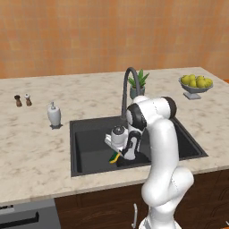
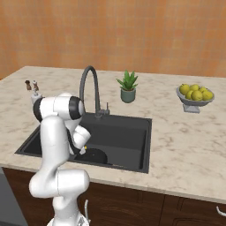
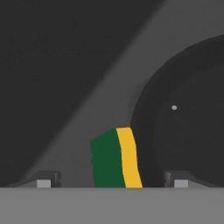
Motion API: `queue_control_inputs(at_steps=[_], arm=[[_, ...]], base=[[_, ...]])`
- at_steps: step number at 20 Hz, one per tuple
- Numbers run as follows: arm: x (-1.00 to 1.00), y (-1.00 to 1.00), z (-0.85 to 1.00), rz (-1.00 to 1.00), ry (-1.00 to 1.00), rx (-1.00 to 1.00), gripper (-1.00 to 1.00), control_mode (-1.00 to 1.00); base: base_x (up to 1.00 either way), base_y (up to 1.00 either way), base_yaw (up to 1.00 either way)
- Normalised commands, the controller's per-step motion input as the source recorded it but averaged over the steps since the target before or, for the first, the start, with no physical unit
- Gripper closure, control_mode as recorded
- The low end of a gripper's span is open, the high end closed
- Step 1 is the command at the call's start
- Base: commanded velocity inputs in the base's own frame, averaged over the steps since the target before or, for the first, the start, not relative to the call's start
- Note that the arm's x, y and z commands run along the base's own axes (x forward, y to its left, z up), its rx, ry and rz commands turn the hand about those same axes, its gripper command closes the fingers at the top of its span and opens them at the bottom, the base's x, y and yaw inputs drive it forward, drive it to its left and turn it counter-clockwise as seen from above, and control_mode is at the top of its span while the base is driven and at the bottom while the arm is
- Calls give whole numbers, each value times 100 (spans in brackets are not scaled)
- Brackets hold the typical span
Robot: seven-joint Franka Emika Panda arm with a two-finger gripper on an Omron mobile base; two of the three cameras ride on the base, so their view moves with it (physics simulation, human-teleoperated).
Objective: Pick the pan and sponge and place them into the sink. Then turn on the water.
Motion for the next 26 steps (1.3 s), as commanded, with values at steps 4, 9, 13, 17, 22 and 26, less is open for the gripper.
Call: queue_control_inputs(at_steps=[4,9,13,17,22,26], arm=[[-40,3,64,0,-2,0,-100,-100],[-57,28,100,0,-8,-2,-100,-100],[-36,59,100,0,-9,-10,-100,-100],[-25,34,100,2,-12,-6,-100,-100],[-9,16,100,15,-10,-6,-100,-100],[-13,14,100,20,-14,-6,-100,-100]], base=[[0,0,0],[0,0,0],[0,0,0],[0,0,0],[0,0,0],[0,0,0]])
